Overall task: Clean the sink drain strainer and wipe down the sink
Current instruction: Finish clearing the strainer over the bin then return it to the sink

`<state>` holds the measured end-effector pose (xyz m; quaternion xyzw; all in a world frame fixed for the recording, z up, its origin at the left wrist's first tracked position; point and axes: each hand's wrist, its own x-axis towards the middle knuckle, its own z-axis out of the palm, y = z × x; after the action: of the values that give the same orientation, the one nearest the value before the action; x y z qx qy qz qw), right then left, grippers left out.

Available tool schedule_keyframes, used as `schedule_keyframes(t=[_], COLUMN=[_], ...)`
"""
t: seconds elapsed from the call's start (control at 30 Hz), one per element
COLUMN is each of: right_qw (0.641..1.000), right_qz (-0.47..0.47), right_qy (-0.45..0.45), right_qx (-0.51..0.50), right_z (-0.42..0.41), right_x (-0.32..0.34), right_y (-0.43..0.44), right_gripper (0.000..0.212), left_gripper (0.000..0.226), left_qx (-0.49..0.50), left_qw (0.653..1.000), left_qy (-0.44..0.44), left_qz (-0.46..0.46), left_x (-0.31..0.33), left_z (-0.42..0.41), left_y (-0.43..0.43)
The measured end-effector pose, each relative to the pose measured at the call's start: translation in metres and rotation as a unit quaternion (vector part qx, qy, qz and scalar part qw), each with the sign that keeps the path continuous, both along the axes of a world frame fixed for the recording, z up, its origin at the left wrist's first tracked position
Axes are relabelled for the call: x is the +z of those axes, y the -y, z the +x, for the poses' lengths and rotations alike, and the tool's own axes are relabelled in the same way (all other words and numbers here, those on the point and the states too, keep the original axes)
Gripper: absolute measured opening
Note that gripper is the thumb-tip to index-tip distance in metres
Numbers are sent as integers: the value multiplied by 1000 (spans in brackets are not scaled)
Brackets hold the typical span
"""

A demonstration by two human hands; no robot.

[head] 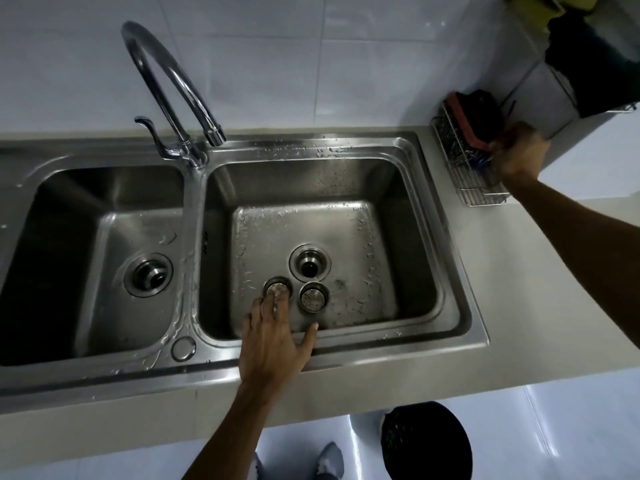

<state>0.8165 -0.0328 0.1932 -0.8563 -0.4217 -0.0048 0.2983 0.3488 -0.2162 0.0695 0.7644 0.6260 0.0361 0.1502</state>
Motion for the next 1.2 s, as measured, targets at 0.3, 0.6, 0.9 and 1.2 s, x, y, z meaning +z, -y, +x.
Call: schedule_keyframes(t=[0.3, 0.6, 0.9, 1.2], right_qw=[999, 999, 999, 930], right_qz=[-22, -24, -24, -217], right_qy=[-43, -23, -20, 51], right_qx=[11, 6, -33, 292], right_z=[9, 4, -29, -203], right_x=[-35, -47, -32, -71], right_y=[-8, -7, 30, 230], right_gripper=[25, 25, 28, 41], left_gripper=[82, 80, 77, 75], left_qx=[0, -2, 5, -1], left_qw=[1000, 1000, 999, 1000], left_qy=[-4, -9, 21, 17], left_qz=[9, 11, 26, 5], left_x=[0, 3, 6, 28], left_z=[1, 1, 0, -1], left_y=[-2, -2, -1, 8])
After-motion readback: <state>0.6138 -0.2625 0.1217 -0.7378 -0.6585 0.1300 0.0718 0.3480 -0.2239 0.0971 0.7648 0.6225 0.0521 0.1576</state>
